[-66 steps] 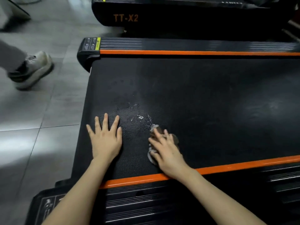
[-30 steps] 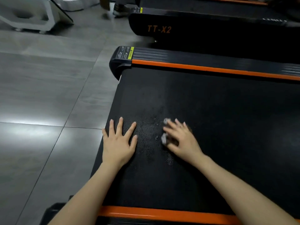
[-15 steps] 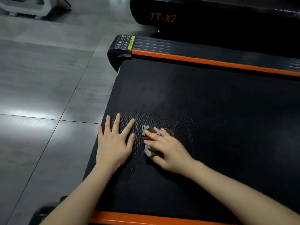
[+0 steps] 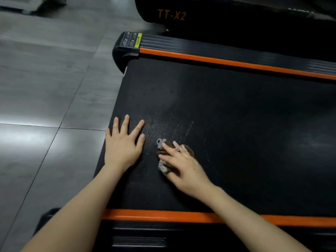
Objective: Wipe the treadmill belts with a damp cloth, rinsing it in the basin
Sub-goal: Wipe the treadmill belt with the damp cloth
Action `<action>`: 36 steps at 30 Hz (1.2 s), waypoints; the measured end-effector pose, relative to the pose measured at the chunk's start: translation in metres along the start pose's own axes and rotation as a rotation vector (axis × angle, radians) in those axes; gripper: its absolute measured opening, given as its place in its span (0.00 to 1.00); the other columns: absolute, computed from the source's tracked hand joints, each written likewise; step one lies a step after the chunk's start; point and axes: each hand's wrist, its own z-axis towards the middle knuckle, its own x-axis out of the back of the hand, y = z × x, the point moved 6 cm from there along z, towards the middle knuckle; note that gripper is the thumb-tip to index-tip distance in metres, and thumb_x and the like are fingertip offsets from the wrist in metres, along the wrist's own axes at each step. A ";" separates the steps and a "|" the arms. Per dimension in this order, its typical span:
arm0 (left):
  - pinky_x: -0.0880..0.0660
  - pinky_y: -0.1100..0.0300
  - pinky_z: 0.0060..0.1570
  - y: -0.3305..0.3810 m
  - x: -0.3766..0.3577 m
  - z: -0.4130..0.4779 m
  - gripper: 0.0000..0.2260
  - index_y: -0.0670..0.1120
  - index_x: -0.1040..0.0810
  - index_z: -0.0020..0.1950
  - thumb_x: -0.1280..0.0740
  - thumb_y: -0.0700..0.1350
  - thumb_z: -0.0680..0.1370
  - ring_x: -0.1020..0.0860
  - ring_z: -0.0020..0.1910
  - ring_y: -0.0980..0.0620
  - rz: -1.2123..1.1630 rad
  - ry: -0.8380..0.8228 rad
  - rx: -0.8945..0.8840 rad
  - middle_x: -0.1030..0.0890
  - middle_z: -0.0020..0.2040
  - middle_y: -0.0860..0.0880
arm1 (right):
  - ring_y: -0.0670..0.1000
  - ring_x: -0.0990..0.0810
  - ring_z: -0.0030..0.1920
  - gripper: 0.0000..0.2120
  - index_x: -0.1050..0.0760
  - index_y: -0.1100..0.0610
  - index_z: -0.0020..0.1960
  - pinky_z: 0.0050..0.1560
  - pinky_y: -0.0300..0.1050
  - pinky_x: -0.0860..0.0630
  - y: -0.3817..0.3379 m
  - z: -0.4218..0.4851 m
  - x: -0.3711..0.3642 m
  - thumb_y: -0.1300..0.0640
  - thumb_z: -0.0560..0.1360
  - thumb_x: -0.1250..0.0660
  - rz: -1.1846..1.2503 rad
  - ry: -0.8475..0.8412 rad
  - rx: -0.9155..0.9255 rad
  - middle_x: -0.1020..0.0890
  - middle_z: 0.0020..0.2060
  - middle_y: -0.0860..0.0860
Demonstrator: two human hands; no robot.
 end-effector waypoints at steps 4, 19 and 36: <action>0.52 0.42 0.72 0.000 0.001 -0.001 0.22 0.62 0.46 0.76 0.52 0.59 0.81 0.54 0.77 0.41 -0.017 0.001 -0.007 0.48 0.78 0.46 | 0.59 0.43 0.74 0.20 0.27 0.51 0.66 0.73 0.49 0.51 0.082 -0.066 0.055 0.53 0.75 0.38 -0.062 0.175 -0.384 0.43 0.71 0.42; 0.42 0.53 0.73 -0.063 -0.001 -0.030 0.23 0.48 0.34 0.74 0.44 0.56 0.81 0.34 0.71 0.55 -1.270 -0.163 0.277 0.33 0.72 0.53 | 0.61 0.47 0.75 0.22 0.26 0.54 0.66 0.73 0.54 0.53 -0.014 -0.037 -0.005 0.59 0.72 0.39 0.035 -0.045 -0.124 0.43 0.71 0.43; 0.50 0.53 0.72 -0.042 0.001 -0.045 0.23 0.51 0.46 0.78 0.54 0.55 0.83 0.47 0.76 0.49 -0.897 -0.104 0.386 0.47 0.78 0.51 | 0.58 0.46 0.75 0.20 0.28 0.52 0.67 0.74 0.47 0.49 0.014 -0.007 0.024 0.62 0.76 0.38 -0.140 -0.018 -0.344 0.41 0.75 0.46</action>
